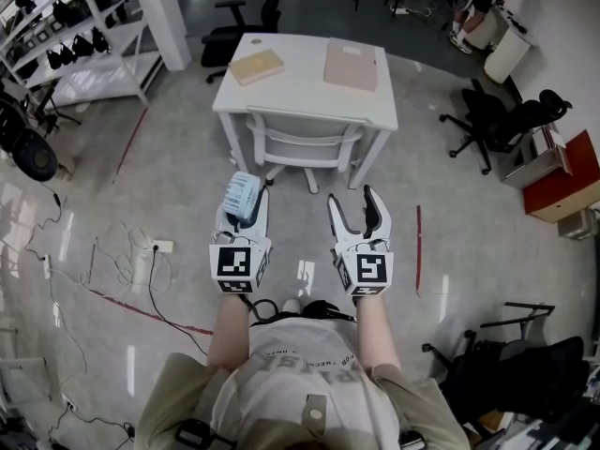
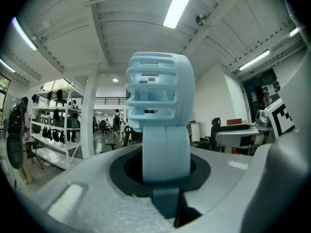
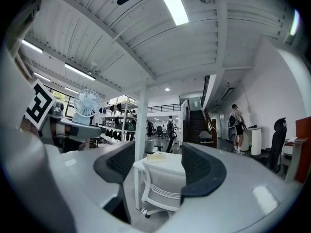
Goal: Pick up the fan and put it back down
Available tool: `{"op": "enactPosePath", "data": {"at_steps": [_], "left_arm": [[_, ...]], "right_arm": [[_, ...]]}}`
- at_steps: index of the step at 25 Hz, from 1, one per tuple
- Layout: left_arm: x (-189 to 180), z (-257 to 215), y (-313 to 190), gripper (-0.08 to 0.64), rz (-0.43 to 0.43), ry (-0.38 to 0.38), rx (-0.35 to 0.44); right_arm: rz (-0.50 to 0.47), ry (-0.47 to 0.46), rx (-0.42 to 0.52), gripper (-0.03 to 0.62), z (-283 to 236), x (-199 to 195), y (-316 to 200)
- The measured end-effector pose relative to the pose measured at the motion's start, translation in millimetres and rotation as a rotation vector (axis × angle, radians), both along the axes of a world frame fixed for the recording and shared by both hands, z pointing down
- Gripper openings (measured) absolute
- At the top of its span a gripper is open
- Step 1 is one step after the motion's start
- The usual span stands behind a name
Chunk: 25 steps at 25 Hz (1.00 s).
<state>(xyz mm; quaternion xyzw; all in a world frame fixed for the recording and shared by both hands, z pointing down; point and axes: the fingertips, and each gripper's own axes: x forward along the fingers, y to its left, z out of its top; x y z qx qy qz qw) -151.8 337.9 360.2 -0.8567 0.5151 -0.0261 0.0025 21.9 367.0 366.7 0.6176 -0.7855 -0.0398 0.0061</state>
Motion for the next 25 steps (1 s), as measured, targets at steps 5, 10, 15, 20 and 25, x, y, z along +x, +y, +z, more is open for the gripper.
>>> {"op": "enactPosePath", "data": {"at_steps": [5, 10, 15, 20, 25], "left_arm": [[3, 21, -14, 0.091, 0.028, -0.022, -0.041], [4, 30, -33, 0.091, 0.031, -0.033, -0.061], [9, 34, -61, 0.091, 0.021, -0.04, -0.064], [23, 30, -95, 0.091, 0.011, -0.047, -0.059], [37, 28, -139, 0.091, -0.012, -0.048, -0.052]], "right_arm": [[0.012, -0.024, -0.044, 0.275, 22, 2, -17], [0.014, -0.029, -0.053, 0.275, 28, 7, -38], [0.011, -0.032, -0.06, 0.275, 34, 16, -66], [0.001, -0.038, -0.062, 0.275, 32, 33, -103], [-0.029, -0.028, -0.056, 0.275, 28, 45, -150]]}}
